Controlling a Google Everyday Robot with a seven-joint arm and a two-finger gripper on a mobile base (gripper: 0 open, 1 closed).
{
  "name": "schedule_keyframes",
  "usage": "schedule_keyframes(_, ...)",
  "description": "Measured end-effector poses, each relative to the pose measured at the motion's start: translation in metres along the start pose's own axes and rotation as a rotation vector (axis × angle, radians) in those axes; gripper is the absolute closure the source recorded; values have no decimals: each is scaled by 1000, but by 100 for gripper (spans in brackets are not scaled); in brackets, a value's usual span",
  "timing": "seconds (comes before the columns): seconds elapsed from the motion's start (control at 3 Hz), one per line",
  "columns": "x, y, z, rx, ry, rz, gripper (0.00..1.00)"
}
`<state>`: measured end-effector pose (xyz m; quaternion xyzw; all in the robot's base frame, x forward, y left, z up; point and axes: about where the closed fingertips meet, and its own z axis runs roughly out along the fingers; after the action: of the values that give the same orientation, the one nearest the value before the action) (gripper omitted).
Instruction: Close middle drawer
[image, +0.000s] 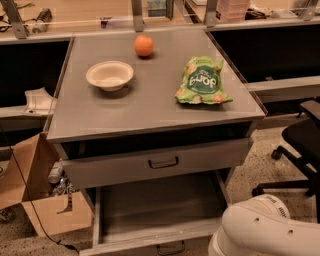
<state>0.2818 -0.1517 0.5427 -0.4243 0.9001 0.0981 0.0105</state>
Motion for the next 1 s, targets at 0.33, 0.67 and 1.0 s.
schedule_keyframes(0.33,2,1,6,-7,3,19,100)
schedule_keyframes(0.67,12,4,25,-19,10,70,100)
schedule_keyframes(1.0,25,-5,44,1,-4,134,100)
